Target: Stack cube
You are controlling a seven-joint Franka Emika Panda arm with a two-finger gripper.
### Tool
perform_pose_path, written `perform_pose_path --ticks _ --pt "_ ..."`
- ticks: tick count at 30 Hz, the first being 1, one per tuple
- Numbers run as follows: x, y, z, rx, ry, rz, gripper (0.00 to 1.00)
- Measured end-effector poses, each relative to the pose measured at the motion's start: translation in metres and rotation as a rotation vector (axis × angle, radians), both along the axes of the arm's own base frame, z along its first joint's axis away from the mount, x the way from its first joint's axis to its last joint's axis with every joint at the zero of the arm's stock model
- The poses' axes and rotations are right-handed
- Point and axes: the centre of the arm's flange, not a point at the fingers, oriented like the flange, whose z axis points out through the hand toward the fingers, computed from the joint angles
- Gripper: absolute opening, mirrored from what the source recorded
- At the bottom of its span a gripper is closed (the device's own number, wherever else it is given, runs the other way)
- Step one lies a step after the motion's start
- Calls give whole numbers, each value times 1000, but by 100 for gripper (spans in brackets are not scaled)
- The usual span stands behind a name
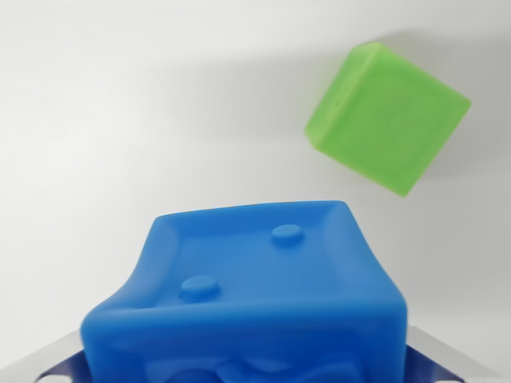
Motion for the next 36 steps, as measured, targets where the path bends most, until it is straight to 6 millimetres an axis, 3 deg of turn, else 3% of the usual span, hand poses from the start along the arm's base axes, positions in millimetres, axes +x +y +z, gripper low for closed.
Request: perform_pose_path --ticks 36 --pt "18 -38 -1 0 -1 -247 0"
